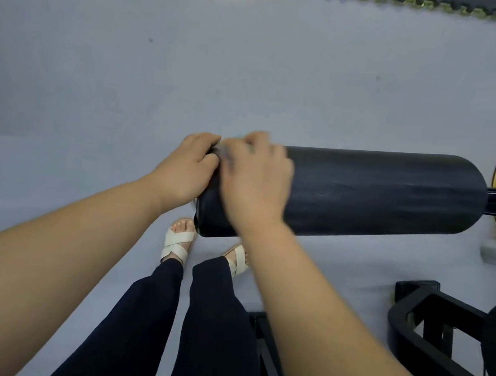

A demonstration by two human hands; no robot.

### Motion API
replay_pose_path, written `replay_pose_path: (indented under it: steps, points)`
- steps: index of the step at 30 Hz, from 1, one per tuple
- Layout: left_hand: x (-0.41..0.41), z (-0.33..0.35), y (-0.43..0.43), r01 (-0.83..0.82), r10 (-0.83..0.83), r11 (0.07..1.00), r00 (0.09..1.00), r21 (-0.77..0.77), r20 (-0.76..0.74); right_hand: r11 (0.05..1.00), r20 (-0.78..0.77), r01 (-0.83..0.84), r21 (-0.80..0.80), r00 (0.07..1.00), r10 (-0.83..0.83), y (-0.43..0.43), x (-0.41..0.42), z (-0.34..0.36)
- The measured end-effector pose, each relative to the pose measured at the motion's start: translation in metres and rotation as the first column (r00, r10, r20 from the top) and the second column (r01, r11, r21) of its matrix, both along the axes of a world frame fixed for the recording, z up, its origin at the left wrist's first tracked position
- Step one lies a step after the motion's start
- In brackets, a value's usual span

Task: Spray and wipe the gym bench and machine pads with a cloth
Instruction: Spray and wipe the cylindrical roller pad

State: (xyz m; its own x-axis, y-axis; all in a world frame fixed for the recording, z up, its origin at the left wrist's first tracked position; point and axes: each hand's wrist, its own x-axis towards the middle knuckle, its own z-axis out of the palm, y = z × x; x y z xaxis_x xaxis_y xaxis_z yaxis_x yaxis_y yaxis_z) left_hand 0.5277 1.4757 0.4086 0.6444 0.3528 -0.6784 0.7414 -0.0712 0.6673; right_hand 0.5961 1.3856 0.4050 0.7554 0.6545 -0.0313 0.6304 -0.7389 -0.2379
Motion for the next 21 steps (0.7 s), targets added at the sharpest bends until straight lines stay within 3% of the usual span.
replay_pose_path:
  steps: [2,5,9,11,13,15,18,21]
  points:
    - [0.001,-0.004,0.003,0.086,-0.084,0.995,0.996,0.055,-0.024,0.987,-0.034,-0.095,0.129,0.994,0.1,-0.002,-0.004,-0.001]
    - [-0.003,0.011,-0.001,0.202,-0.191,0.971,0.977,0.127,-0.095,0.967,-0.034,-0.219,0.127,0.974,0.225,-0.04,0.037,-0.002]
    - [-0.013,0.019,-0.015,0.27,-0.255,0.915,0.963,0.299,-0.09,0.995,0.049,0.099,-0.005,0.994,-0.099,-0.107,0.111,-0.001]
    - [-0.017,0.02,-0.019,0.293,-0.276,0.874,0.956,0.387,-0.101,0.944,0.039,0.323,-0.068,0.946,-0.321,-0.125,0.131,0.003]
    - [-0.016,0.023,-0.019,0.31,-0.283,0.823,0.95,0.476,-0.13,0.897,0.057,0.438,-0.069,0.899,-0.434,-0.115,0.128,0.002]
    - [-0.008,0.025,-0.016,0.31,-0.278,0.79,0.95,0.529,-0.142,0.947,0.042,0.321,-0.03,0.947,-0.319,-0.082,0.096,-0.002]
    - [0.012,0.023,-0.008,0.305,-0.233,0.766,0.952,0.566,-0.199,0.996,-0.016,0.006,0.093,1.0,-0.005,-0.027,0.023,-0.005]
    - [0.025,0.02,-0.002,0.211,-0.115,0.823,0.971,0.528,-0.208,0.988,-0.07,-0.06,0.143,0.995,0.07,-0.008,-0.005,-0.003]
